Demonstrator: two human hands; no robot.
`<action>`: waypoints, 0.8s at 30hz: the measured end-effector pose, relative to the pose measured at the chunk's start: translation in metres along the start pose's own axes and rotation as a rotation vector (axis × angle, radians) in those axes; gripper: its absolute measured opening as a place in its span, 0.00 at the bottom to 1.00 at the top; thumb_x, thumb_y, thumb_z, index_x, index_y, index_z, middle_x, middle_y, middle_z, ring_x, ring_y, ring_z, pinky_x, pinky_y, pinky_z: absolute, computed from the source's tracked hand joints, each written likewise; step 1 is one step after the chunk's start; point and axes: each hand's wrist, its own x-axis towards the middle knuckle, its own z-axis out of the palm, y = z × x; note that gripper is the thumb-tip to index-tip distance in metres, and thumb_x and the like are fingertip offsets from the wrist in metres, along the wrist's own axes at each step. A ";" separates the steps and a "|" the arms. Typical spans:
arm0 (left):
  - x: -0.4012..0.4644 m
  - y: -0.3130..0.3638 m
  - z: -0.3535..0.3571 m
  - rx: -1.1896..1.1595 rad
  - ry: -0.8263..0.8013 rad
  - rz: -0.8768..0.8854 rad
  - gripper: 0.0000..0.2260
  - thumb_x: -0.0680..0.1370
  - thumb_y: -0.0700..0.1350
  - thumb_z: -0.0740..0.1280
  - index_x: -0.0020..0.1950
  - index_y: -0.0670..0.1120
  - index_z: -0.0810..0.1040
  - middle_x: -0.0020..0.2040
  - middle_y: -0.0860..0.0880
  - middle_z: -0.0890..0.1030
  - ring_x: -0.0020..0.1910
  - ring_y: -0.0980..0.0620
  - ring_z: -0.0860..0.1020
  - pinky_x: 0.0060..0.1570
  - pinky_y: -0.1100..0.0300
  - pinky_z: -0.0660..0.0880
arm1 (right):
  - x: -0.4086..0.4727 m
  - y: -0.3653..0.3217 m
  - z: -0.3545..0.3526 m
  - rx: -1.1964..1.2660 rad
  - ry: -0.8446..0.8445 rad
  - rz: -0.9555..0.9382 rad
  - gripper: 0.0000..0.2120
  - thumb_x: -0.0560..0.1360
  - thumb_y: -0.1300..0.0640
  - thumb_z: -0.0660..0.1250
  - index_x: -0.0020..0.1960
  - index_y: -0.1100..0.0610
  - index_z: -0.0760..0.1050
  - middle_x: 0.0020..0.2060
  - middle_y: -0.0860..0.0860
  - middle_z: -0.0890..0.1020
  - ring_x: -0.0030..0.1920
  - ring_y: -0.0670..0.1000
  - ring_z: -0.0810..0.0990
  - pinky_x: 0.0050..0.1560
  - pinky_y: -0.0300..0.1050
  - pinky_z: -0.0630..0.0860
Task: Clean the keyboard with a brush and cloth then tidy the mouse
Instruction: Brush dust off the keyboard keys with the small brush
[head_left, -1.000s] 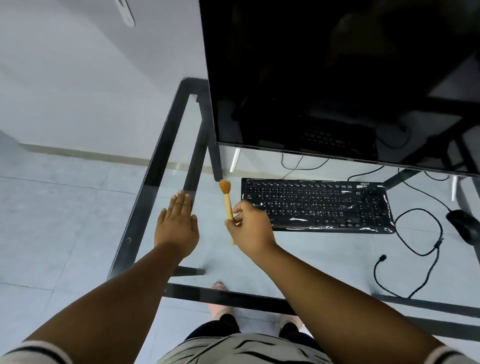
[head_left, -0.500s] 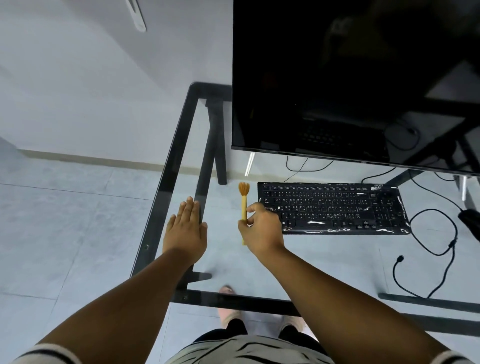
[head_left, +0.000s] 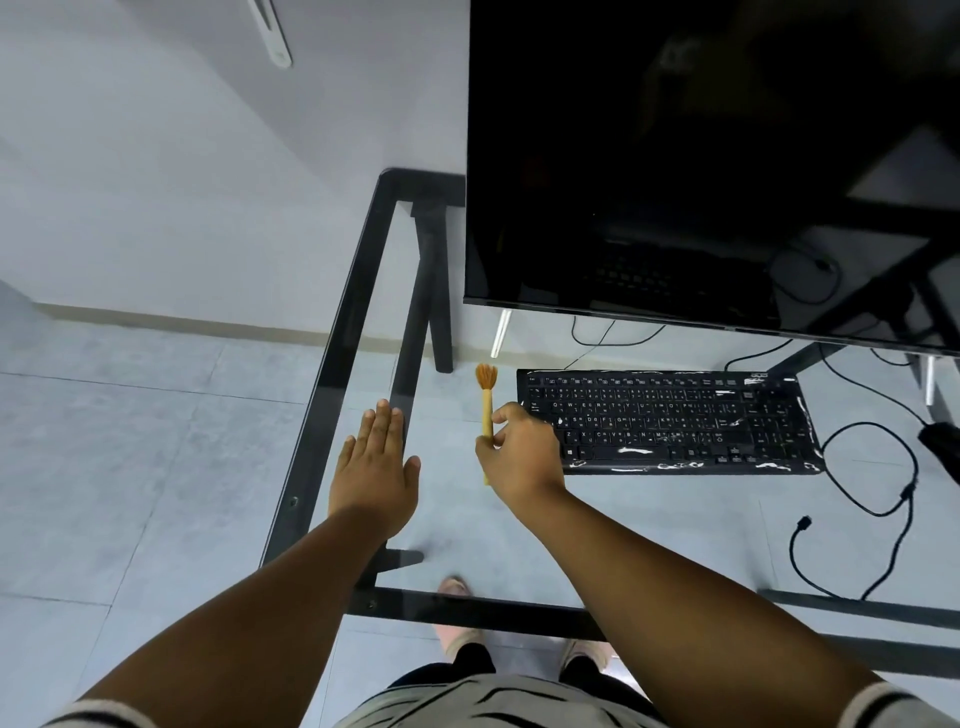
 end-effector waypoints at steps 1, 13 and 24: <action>-0.001 0.000 0.001 0.003 -0.003 0.002 0.28 0.83 0.56 0.44 0.79 0.47 0.37 0.78 0.49 0.33 0.76 0.50 0.35 0.76 0.53 0.40 | 0.000 -0.001 0.001 0.002 -0.003 0.000 0.13 0.72 0.57 0.67 0.57 0.53 0.76 0.43 0.52 0.84 0.39 0.54 0.83 0.36 0.46 0.81; -0.003 0.002 0.004 -0.025 0.023 -0.003 0.28 0.83 0.54 0.45 0.79 0.46 0.38 0.78 0.49 0.35 0.77 0.51 0.36 0.76 0.54 0.39 | -0.015 0.022 -0.010 -0.099 0.084 -0.283 0.11 0.70 0.61 0.67 0.52 0.54 0.79 0.44 0.49 0.80 0.41 0.53 0.79 0.39 0.47 0.77; -0.002 0.012 0.011 -0.042 0.063 0.009 0.27 0.83 0.50 0.46 0.79 0.46 0.39 0.78 0.49 0.36 0.76 0.51 0.35 0.75 0.54 0.39 | -0.040 0.084 -0.036 -0.255 0.081 -0.471 0.09 0.69 0.61 0.71 0.46 0.50 0.79 0.40 0.45 0.77 0.40 0.51 0.76 0.41 0.48 0.74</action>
